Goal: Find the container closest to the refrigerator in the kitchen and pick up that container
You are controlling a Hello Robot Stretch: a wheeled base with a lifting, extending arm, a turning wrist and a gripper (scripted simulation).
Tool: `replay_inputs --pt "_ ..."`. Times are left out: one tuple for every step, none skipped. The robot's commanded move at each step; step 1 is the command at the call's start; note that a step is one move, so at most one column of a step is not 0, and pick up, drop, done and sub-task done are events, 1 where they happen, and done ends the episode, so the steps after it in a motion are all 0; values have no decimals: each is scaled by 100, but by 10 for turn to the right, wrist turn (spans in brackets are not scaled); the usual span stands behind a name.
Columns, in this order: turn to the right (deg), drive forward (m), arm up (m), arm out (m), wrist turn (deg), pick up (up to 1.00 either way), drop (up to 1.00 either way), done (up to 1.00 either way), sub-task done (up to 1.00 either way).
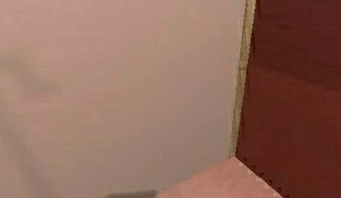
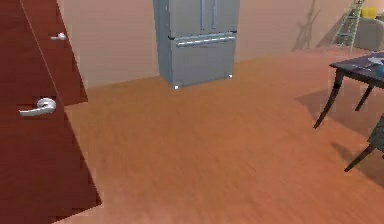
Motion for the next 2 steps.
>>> replay_inputs --pt "-450 0 0 0 0 0 0 0 0" --pt "450 0 0 0 0 0 0 0 0"
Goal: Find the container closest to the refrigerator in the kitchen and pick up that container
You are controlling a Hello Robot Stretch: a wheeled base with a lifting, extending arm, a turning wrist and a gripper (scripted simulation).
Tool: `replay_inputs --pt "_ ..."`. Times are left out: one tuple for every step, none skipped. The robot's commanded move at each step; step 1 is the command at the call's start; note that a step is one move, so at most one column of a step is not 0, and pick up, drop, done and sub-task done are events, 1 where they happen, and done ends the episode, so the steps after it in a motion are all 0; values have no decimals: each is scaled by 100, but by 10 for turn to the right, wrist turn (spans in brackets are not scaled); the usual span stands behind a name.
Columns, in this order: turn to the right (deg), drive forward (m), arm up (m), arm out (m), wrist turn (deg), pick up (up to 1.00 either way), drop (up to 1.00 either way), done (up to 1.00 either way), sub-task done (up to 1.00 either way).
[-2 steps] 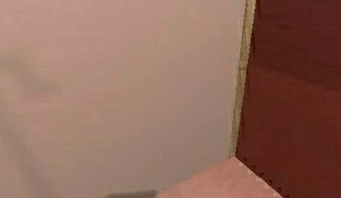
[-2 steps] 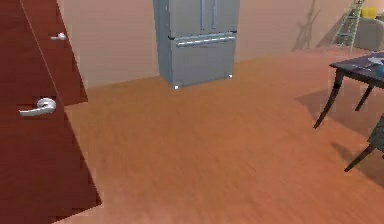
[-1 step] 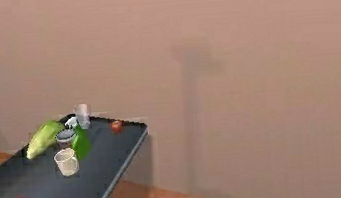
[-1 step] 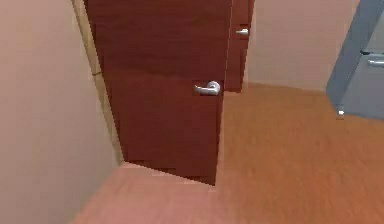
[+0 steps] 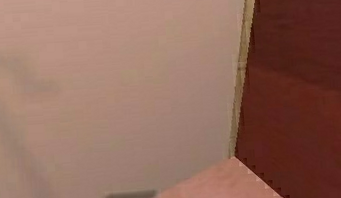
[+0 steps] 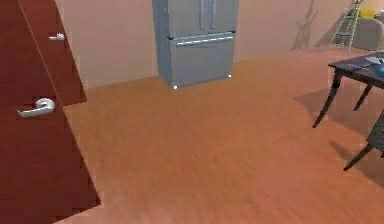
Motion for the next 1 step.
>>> replay_inputs --pt "450 0 0 0 0 0 0 0 0"
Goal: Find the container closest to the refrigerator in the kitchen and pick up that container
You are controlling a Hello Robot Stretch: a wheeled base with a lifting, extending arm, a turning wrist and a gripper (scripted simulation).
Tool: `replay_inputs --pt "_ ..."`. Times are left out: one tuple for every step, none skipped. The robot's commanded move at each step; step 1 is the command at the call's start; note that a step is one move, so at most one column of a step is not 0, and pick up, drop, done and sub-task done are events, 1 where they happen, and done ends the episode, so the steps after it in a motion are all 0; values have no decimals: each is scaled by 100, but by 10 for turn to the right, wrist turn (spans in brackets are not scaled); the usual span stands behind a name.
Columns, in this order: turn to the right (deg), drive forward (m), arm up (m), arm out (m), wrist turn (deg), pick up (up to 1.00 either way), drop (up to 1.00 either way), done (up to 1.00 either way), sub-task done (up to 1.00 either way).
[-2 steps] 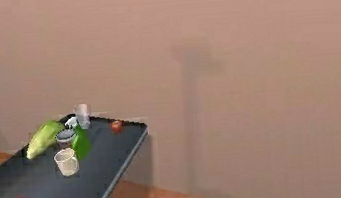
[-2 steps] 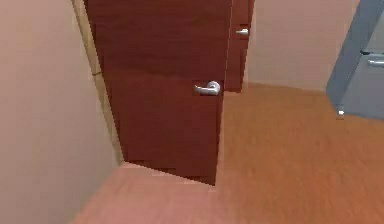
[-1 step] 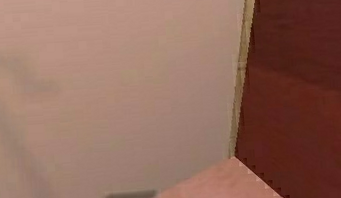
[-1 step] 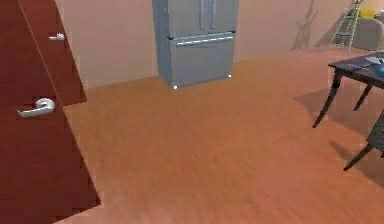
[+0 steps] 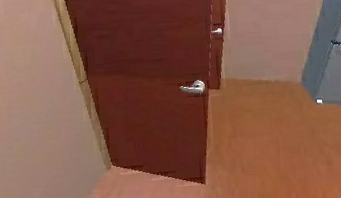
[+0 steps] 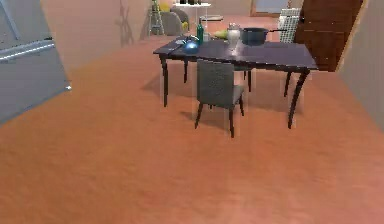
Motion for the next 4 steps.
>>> replay_inputs --pt "450 0 0 0 0 0 0 0 0" --pt "270 0 0 0 0 0 0 0 0" --pt "0 100 0 0 0 0 0 0 0" --pt "30 0 0 0 0 0 0 0 0"
